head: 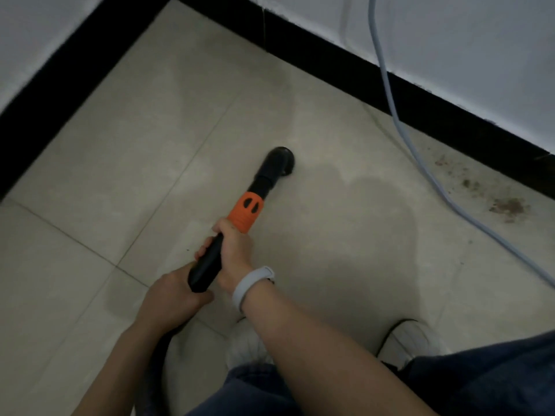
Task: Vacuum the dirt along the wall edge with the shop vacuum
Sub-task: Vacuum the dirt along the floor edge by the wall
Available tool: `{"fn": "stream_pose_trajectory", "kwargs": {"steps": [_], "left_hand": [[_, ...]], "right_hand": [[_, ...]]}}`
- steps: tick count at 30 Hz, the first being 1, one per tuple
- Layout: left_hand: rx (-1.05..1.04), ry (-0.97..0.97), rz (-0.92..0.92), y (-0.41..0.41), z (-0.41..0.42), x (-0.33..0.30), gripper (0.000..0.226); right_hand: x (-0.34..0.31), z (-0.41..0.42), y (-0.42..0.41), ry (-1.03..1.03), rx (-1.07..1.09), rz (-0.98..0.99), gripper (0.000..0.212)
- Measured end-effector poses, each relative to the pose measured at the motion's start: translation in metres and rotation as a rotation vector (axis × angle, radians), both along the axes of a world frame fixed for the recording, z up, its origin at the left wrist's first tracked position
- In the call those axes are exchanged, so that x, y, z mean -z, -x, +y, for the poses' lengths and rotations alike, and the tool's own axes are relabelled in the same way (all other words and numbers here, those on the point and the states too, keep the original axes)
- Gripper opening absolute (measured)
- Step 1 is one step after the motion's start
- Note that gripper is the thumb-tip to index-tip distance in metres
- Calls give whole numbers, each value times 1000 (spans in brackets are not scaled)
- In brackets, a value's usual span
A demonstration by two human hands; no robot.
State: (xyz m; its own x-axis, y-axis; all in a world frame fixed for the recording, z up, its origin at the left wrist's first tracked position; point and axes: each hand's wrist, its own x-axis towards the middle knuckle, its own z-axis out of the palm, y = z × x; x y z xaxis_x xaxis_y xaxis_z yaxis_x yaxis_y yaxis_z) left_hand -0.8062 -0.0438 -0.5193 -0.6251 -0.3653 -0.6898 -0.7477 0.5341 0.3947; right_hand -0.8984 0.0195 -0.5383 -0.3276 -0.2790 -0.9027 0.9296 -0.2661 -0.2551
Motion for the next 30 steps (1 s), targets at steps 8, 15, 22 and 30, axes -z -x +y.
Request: {"fn": "stream_pose_trajectory", "kwargs": {"steps": [8,15,22,30], "left_hand": [[215,-36,-85,-32,19,-16,23],[293,-68,-179,-44,16,-43,26],[239,67,-234,-39,-2,-74,24],[615,-10,-179,45,62,-71,22]], "right_hand": [[-21,33,-39,-46,114,-90,17],[-41,40,-62,-52,197,-204,18],[-57,17,-57,110,112,-240,15],[-59,101,-2,18,423,-166,20]]}}
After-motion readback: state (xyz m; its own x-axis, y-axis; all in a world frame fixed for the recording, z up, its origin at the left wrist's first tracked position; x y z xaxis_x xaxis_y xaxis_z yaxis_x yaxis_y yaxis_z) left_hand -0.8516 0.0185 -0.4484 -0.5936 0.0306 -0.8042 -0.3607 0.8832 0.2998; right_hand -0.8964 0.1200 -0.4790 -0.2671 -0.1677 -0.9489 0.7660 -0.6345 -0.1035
